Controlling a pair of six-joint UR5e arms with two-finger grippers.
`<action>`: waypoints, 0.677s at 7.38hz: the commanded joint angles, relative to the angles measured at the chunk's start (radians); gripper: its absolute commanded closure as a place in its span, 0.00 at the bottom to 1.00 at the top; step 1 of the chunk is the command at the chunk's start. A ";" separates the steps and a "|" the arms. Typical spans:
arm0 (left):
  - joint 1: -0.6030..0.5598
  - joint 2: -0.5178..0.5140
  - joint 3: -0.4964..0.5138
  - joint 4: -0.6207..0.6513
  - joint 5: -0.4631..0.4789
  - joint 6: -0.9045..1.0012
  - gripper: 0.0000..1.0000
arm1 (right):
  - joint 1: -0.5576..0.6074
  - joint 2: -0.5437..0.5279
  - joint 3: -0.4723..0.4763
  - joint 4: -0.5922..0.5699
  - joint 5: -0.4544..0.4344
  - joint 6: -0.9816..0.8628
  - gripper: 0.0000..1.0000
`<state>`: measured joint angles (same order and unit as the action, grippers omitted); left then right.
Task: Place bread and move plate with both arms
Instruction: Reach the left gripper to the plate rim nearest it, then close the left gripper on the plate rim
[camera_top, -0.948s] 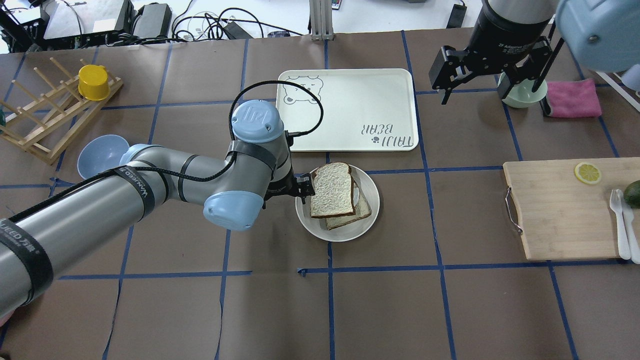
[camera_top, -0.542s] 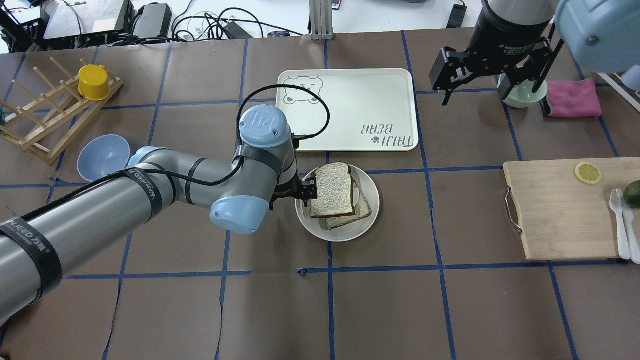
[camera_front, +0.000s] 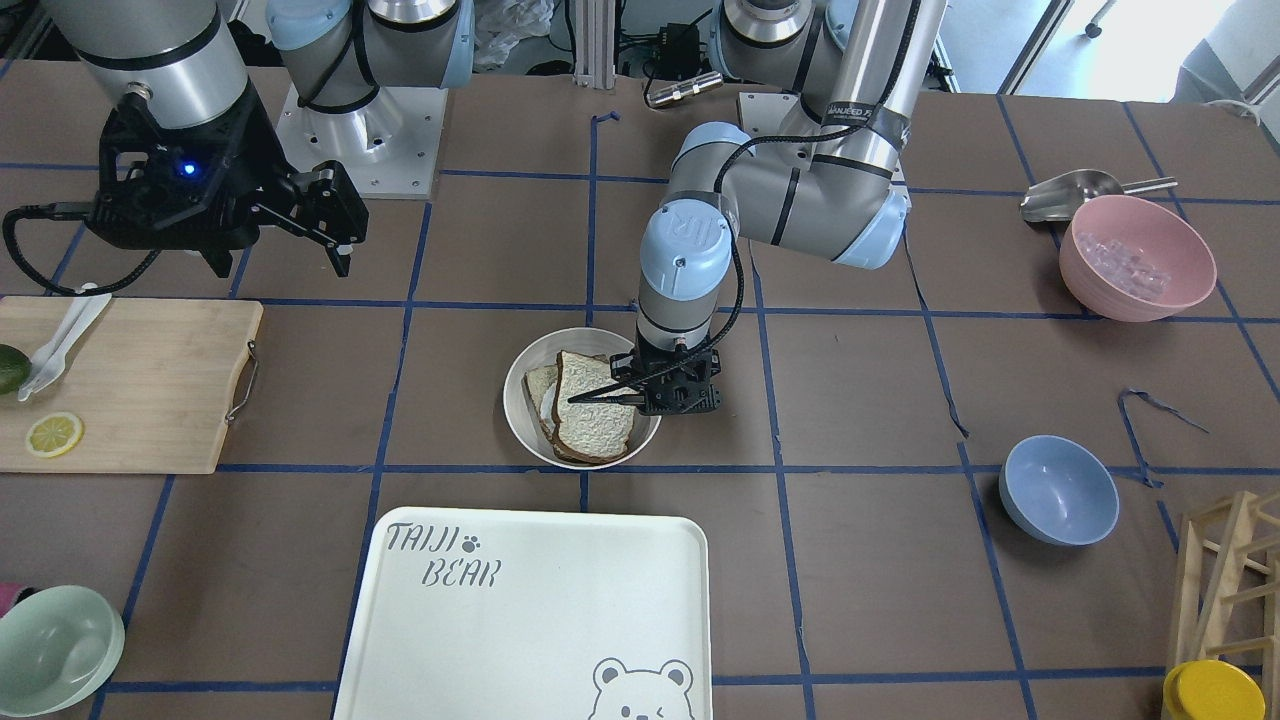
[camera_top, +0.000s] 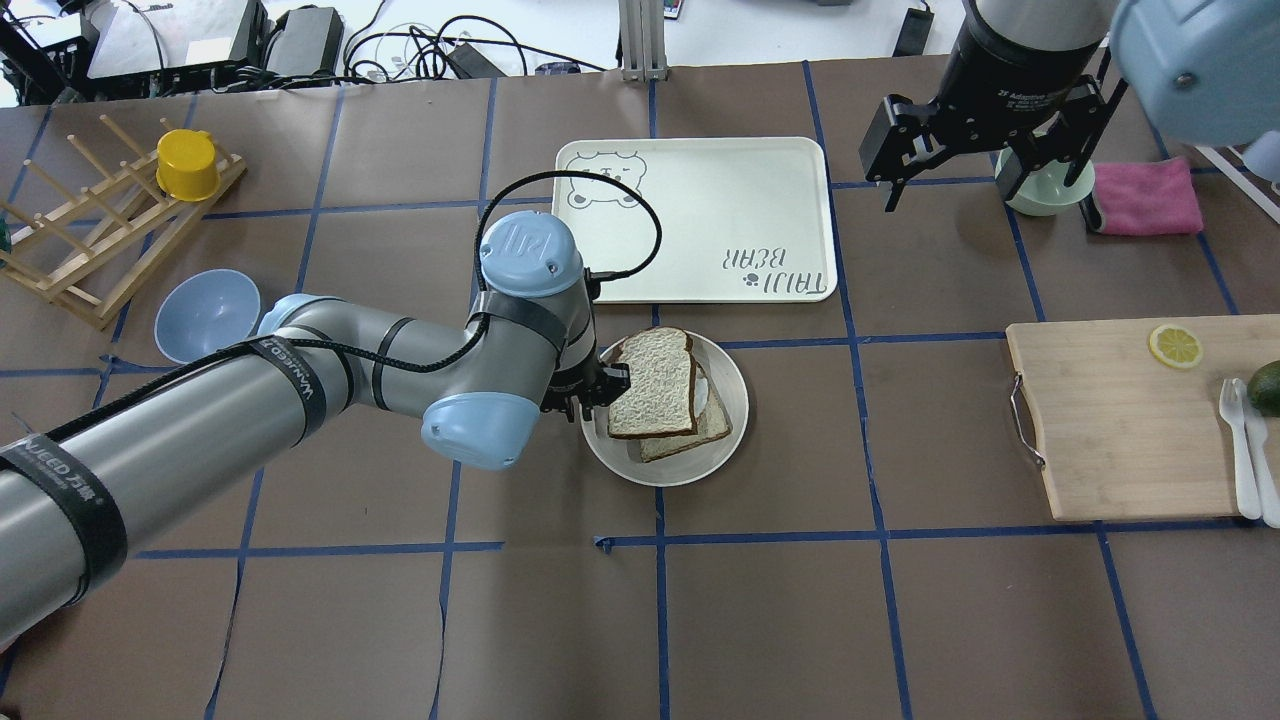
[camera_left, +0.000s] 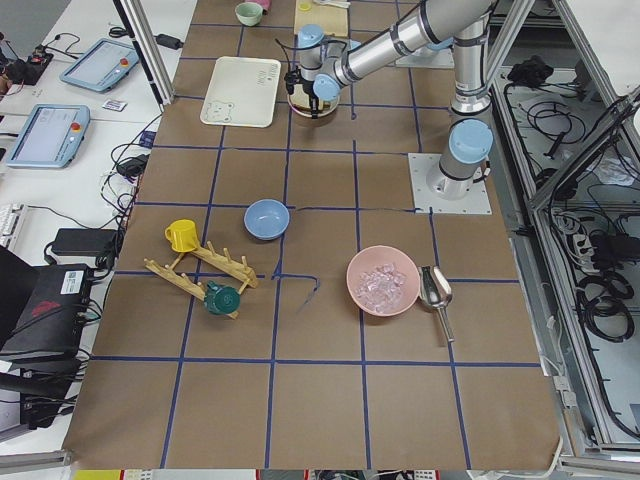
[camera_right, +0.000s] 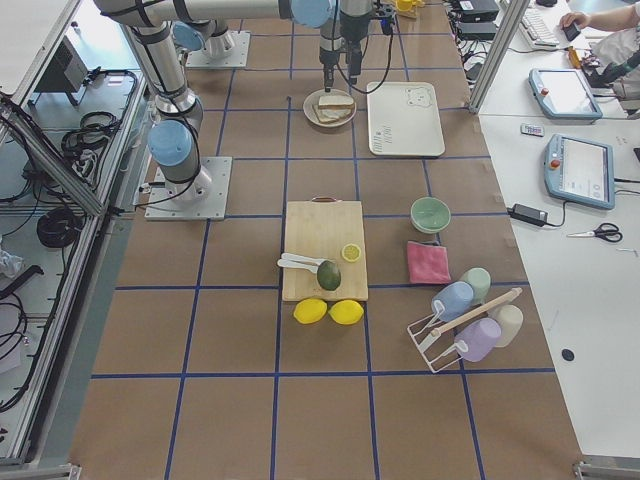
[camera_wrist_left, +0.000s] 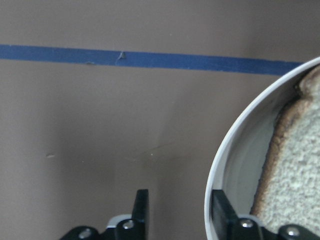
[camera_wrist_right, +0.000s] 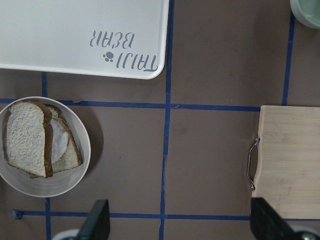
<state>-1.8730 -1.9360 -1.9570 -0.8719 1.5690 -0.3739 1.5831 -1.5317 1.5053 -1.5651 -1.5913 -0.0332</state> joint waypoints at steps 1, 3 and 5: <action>0.000 -0.006 0.004 0.010 0.000 0.000 1.00 | 0.000 -0.001 0.001 -0.001 0.001 0.006 0.00; 0.009 0.018 0.007 0.011 -0.004 0.009 1.00 | 0.000 -0.002 0.001 -0.001 0.002 0.006 0.00; 0.017 0.057 0.009 0.014 -0.064 0.006 1.00 | 0.000 -0.002 0.000 -0.001 0.001 0.007 0.00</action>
<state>-1.8621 -1.9030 -1.9501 -0.8599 1.5481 -0.3666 1.5824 -1.5339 1.5061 -1.5662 -1.5897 -0.0273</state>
